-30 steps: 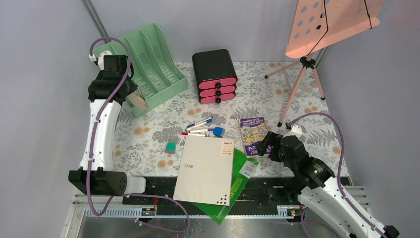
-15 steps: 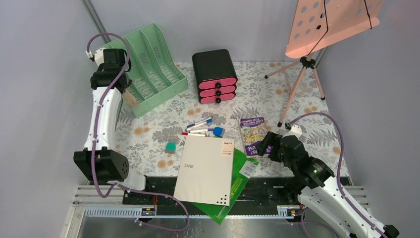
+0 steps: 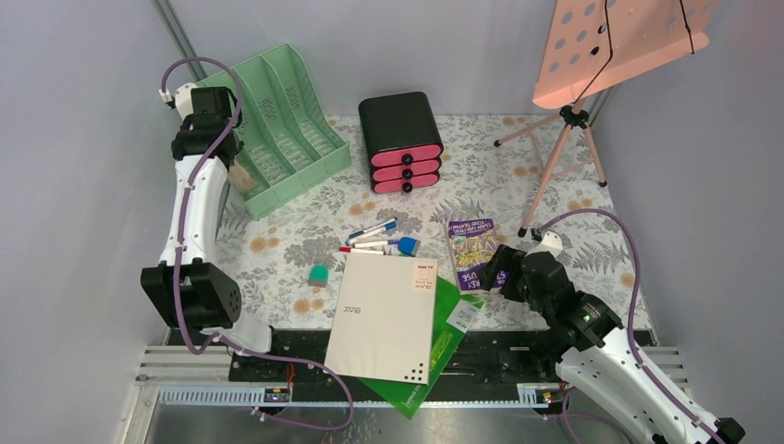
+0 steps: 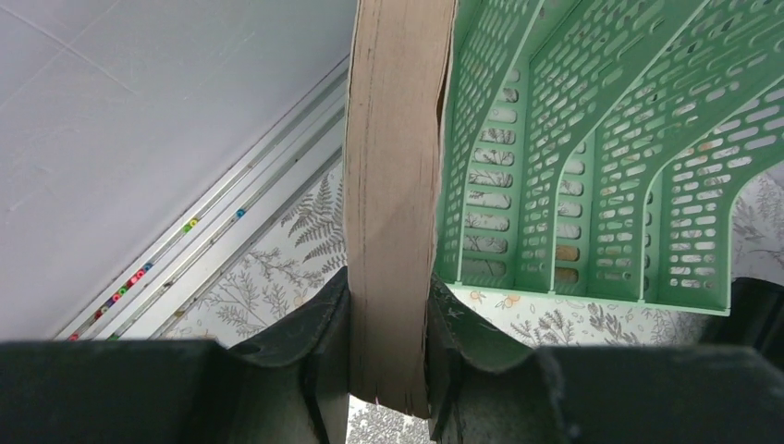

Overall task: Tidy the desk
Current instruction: Place the book in the storage box.

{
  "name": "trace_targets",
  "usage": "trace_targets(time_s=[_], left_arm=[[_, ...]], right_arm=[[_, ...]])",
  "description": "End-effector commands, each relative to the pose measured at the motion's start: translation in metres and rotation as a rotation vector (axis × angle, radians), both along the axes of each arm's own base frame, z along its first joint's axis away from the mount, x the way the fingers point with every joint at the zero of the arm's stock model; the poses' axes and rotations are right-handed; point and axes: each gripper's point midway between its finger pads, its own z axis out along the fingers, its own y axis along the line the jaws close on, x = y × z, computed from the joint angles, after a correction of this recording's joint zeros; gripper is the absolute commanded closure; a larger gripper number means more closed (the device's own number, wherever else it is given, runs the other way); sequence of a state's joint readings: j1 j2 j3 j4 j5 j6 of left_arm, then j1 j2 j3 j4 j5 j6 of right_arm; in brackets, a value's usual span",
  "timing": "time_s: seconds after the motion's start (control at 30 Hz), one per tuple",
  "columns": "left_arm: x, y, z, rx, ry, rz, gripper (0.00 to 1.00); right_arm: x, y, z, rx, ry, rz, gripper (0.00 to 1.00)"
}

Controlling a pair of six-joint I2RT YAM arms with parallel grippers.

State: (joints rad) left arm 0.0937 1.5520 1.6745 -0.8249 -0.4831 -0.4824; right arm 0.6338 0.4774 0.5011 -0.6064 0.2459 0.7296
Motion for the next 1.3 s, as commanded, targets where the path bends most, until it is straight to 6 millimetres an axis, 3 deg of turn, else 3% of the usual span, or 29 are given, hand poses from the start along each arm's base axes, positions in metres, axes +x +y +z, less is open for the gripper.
trace_targets(time_s=[0.0,0.23,0.63,0.8,1.07,1.27], left_arm=[[0.015,0.005,0.051,0.024,-0.217,0.014,1.0],[0.022,-0.005,0.046,-0.017,-0.267,-0.03,1.0],[0.008,-0.002,-0.011,-0.03,-0.111,0.006,1.0],[0.007,-0.02,-0.029,-0.106,-0.068,-0.067,1.0],[-0.001,-0.066,-0.043,-0.301,-0.035,-0.232,1.0],[-0.02,-0.071,-0.046,-0.327,-0.02,-0.224,1.0]], right_arm=[[0.008,0.001,0.008,0.014,-0.044,-0.017,0.01],[0.008,0.001,0.007,0.01,-0.038,-0.016,0.01],[0.009,0.001,0.007,0.005,-0.036,-0.014,0.0],[0.009,0.002,0.006,0.001,-0.031,-0.011,0.0],[0.009,0.001,0.006,0.001,-0.031,-0.014,0.01],[0.009,0.002,0.006,0.0,-0.03,-0.012,0.01]])
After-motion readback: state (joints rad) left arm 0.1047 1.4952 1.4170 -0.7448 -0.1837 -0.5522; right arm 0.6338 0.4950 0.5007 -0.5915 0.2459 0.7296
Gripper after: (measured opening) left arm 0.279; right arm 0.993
